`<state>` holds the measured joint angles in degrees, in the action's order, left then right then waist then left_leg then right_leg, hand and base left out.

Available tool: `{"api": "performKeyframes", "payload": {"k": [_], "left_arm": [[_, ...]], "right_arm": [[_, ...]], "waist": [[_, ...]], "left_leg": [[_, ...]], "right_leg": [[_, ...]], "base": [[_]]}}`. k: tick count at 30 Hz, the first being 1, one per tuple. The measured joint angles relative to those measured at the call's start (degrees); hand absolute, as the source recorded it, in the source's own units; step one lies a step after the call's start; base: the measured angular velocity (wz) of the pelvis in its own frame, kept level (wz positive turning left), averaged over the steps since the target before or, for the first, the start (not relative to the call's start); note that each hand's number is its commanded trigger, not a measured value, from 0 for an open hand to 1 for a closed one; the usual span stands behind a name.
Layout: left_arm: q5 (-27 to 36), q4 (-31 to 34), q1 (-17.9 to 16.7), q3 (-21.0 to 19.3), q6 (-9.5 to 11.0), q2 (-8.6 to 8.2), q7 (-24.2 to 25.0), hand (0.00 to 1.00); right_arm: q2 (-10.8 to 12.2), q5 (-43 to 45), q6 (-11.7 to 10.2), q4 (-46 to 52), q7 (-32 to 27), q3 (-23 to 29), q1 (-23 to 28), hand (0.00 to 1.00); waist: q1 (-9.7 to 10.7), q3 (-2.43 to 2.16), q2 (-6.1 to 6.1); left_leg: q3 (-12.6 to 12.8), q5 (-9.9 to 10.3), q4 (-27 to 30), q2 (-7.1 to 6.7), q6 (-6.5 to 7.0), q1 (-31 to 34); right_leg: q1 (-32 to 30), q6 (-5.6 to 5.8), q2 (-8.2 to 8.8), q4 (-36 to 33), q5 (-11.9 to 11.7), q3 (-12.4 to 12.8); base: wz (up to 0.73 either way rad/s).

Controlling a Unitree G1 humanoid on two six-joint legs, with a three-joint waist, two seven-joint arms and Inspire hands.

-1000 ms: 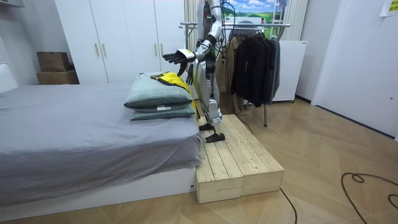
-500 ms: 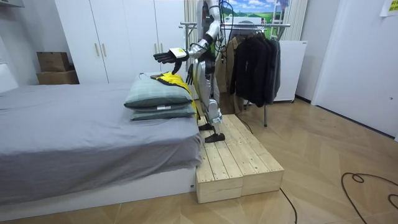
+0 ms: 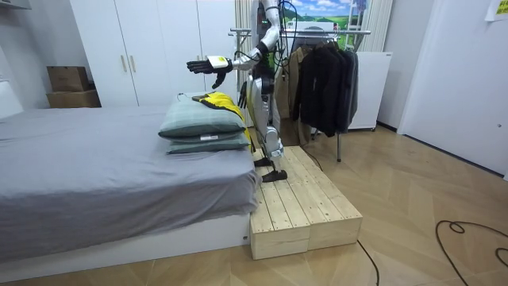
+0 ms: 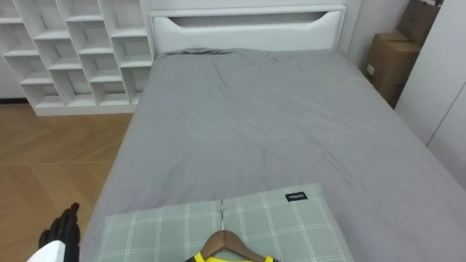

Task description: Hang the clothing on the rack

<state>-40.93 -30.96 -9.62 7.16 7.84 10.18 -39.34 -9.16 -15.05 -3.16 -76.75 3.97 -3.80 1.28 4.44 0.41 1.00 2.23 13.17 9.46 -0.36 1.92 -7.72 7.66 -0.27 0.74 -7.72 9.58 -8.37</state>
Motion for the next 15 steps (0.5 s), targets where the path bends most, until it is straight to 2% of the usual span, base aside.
{"api": "performKeyframes", "payload": {"k": [3, 8, 15], "left_arm": [[-1.7, 0.6, 0.2, 1.9, 0.0, 0.05, 0.7, 0.0], [-8.7, 0.6, 0.6, 3.5, -0.1, 0.04, 1.5, 0.0], [-11.2, 0.6, 1.2, 5.0, -0.2, 0.05, 2.6, 0.0]], "right_arm": [[0.1, 0.0, 0.0, 0.0, 0.0, 0.0, -0.2, 0.0], [0.3, 0.1, 0.0, 0.1, -0.1, -0.6, -0.2, 0.0], [0.3, 1.0, -0.2, 0.2, 0.0, -0.6, -0.2, 0.0]], "waist": [[0.1, -0.16, -0.26], [0.2, -0.21, -0.96], [0.2, -0.21, -0.93]], "left_leg": [[0.1, 0.0, 0.0, -0.02, 0.0, 0.3], [0.1, 0.0, 0.1, 0.01, 0.0, 0.3], [0.1, 0.0, 0.0, 0.02, 0.0, 0.3]], "right_leg": [[-0.3, 0.01, 0.01, 0.0, 0.0, 0.1], [-0.4, 0.01, -0.03, 0.0, 0.0, -0.1], [-0.4, 0.01, -0.03, 0.0, 0.0, 0.1]], "base": [[0.0], [0.0], [0.0]]}}
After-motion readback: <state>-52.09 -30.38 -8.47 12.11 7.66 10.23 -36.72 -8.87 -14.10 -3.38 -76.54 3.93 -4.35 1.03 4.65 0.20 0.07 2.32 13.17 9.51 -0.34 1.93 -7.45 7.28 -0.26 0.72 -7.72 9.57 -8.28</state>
